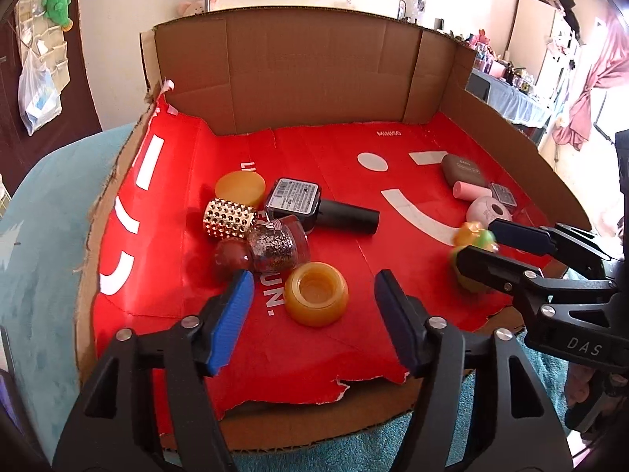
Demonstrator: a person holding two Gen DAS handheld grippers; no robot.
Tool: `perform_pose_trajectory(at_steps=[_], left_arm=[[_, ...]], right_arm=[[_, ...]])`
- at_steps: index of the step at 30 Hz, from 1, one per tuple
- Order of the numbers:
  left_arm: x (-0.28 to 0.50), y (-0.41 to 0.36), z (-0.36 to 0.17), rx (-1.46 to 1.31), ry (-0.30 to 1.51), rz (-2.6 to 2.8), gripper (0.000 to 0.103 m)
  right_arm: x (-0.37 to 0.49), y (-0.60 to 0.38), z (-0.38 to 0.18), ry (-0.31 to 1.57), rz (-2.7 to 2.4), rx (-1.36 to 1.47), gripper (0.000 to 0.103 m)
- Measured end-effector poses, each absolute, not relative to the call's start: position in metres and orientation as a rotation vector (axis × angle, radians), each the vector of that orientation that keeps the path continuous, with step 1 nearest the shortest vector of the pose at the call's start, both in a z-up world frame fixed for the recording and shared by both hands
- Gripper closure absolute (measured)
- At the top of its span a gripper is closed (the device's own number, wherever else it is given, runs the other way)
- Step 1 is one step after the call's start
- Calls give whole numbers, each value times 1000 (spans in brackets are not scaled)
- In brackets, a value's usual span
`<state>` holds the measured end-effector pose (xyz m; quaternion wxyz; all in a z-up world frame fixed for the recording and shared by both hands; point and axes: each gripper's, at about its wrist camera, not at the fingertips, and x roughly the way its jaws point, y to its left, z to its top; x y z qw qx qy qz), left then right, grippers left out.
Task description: Organize rigid objects
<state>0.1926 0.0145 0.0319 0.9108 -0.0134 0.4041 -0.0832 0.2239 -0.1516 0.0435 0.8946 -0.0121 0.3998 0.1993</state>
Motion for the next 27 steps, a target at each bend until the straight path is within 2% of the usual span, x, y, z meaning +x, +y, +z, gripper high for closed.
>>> perform_pose_trajectory(at_steps=[2, 7, 19, 25, 27], left_arm=[[189, 16, 35, -32, 825, -168, 30], [176, 15, 44, -27, 797, -153, 27], [138, 13, 60, -13, 706, -88, 4], [127, 17, 61, -9, 667, -29, 0], [124, 18, 60, -3, 656, -6, 0]], right_arm=[[220, -153, 47, 819, 412, -24, 41], [208, -160, 58, 783, 400, -8, 36], [177, -179, 73, 696, 331, 40, 10], [167, -183, 74, 659, 297, 49, 0], [163, -185, 74, 643, 280, 52, 0]])
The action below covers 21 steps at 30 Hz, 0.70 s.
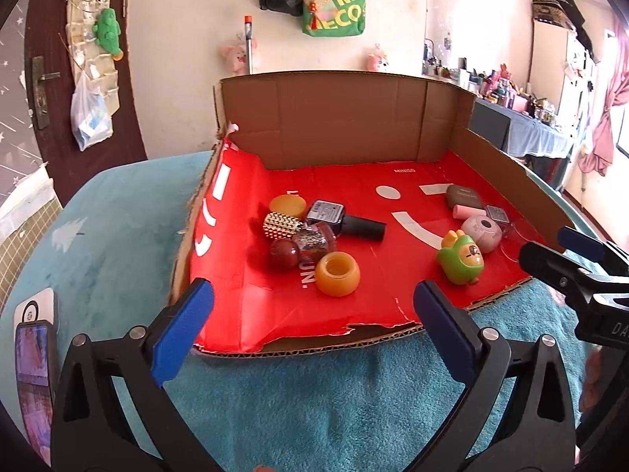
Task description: Organize rigid objects
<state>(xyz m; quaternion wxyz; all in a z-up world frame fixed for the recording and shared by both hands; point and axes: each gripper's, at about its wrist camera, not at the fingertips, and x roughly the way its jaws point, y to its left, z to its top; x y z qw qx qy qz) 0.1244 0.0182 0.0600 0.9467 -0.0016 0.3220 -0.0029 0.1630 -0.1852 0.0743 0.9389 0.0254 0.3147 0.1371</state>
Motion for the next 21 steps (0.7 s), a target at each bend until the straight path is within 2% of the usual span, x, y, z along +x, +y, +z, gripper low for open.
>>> perform_pose_trajectory(at_steps=[21], left_arm=[[124, 18, 46, 20, 669, 48, 0]], right_arm=[[160, -182, 55, 659, 205, -8, 0]])
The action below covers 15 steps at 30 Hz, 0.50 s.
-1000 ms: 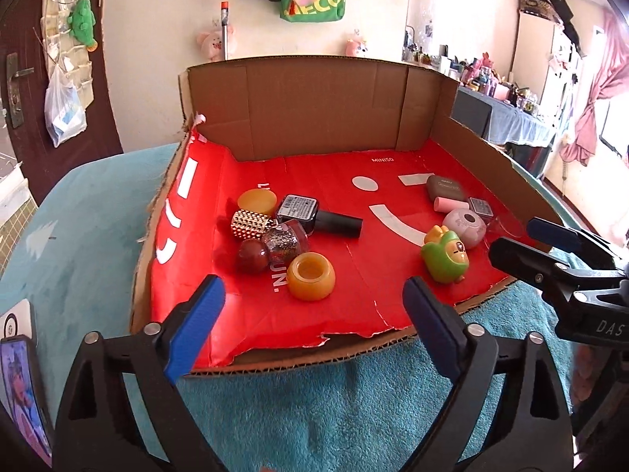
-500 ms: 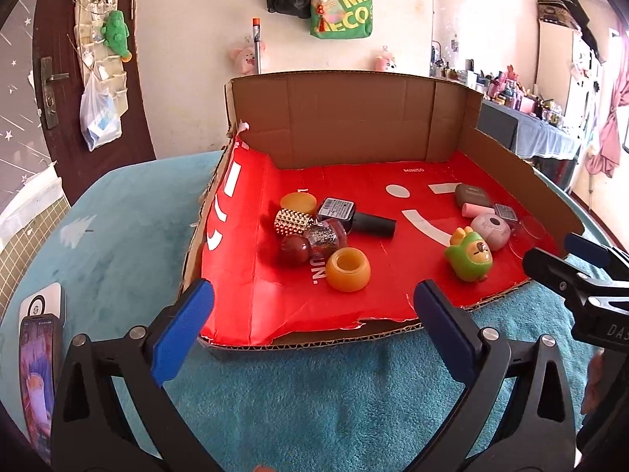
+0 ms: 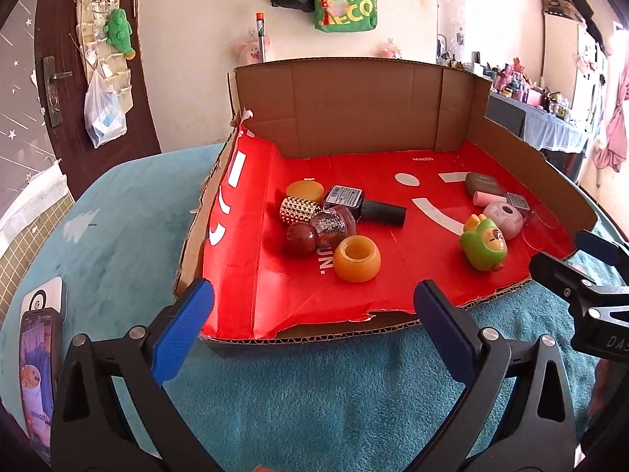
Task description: Organize rigid objects
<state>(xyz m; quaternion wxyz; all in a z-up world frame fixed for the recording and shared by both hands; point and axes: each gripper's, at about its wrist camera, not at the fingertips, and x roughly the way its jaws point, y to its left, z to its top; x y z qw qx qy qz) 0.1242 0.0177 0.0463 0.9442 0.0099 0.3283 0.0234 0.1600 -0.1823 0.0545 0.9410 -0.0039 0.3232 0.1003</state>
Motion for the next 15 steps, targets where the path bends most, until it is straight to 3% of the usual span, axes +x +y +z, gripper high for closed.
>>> perform_pose_trajectory(at_steps=[15], left_arm=[[120, 16, 51, 26, 662, 63, 0]], right_arm=[[158, -184, 58, 662, 213, 9, 0]])
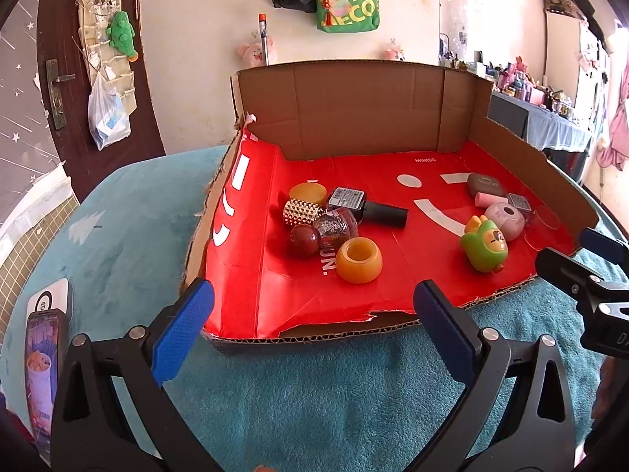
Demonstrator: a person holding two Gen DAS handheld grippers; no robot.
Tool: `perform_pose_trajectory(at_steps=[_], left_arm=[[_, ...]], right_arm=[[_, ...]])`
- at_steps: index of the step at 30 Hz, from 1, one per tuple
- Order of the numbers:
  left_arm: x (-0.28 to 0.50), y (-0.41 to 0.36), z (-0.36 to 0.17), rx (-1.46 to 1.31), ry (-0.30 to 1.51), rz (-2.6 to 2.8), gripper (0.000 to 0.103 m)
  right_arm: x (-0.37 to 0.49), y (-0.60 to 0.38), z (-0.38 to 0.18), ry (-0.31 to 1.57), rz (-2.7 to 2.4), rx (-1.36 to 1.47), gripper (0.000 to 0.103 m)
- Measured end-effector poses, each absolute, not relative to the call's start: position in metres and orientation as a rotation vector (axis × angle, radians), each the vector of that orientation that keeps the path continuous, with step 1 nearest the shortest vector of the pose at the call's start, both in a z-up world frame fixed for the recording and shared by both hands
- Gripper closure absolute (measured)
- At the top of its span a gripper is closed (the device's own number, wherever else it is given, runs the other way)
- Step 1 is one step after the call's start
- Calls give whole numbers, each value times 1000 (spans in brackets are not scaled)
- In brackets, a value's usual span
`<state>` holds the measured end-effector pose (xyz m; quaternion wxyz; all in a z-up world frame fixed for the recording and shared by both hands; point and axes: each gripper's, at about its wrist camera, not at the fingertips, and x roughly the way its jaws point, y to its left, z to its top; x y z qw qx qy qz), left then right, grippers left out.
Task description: Organize rigid objects
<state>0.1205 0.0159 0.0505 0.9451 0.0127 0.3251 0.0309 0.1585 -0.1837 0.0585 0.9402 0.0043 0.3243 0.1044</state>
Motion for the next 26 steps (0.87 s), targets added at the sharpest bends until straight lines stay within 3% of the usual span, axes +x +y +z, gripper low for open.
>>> perform_pose_trajectory(at_steps=[10, 26], left_arm=[[93, 21, 56, -29, 675, 45, 0], [72, 19, 18, -49, 779, 39, 0]], right_arm=[[128, -186, 69, 653, 243, 9, 0], [98, -203, 34, 731, 203, 40, 0]])
